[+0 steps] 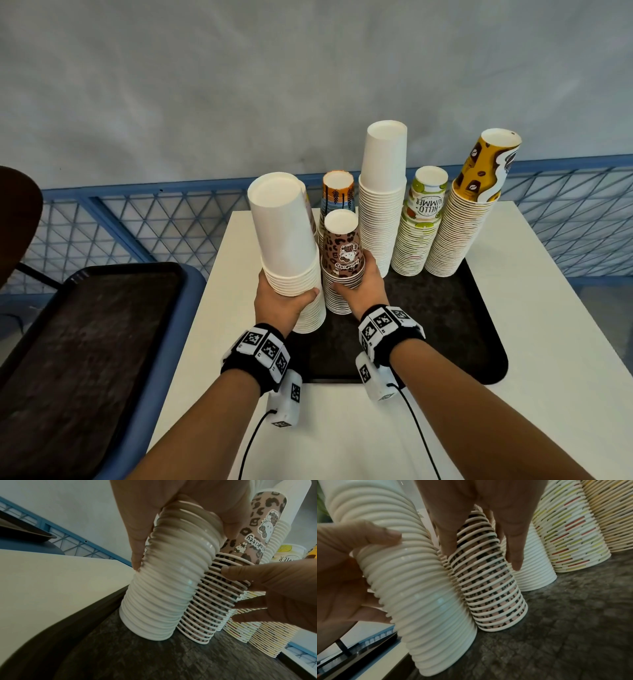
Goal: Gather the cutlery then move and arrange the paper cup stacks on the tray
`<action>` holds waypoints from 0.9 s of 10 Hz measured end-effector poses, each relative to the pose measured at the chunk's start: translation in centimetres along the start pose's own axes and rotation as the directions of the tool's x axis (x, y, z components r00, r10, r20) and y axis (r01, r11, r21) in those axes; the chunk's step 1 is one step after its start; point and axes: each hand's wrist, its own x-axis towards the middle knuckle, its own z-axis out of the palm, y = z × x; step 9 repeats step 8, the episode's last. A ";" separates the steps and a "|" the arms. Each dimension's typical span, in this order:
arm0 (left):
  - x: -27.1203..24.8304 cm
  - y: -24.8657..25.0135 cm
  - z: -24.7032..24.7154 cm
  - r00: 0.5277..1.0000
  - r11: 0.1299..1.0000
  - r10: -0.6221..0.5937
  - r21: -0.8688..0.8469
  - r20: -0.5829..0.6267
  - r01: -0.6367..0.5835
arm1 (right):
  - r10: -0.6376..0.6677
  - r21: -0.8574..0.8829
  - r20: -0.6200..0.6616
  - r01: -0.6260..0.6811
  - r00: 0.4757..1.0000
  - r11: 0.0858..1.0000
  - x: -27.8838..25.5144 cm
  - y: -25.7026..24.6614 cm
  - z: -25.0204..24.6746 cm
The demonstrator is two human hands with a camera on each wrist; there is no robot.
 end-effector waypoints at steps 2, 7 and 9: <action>0.4 0.2 0.3 1.000 1.000 0.000 -0.029 0.022 0.000 | -0.019 -0.023 0.088 0.021 0.996 1.000 0.4 0.5 -0.6; 0.4 0.1 0.1 0.992 0.994 -0.044 -0.092 0.121 0.055 | 0.003 -0.047 0.082 0.001 0.997 0.999 0.0 0.6 -0.7; 0.2 0.2 0.0 0.990 0.993 -0.042 -0.107 0.136 0.056 | 0.045 -0.102 0.067 -0.038 0.997 0.994 -0.5 0.5 -1.1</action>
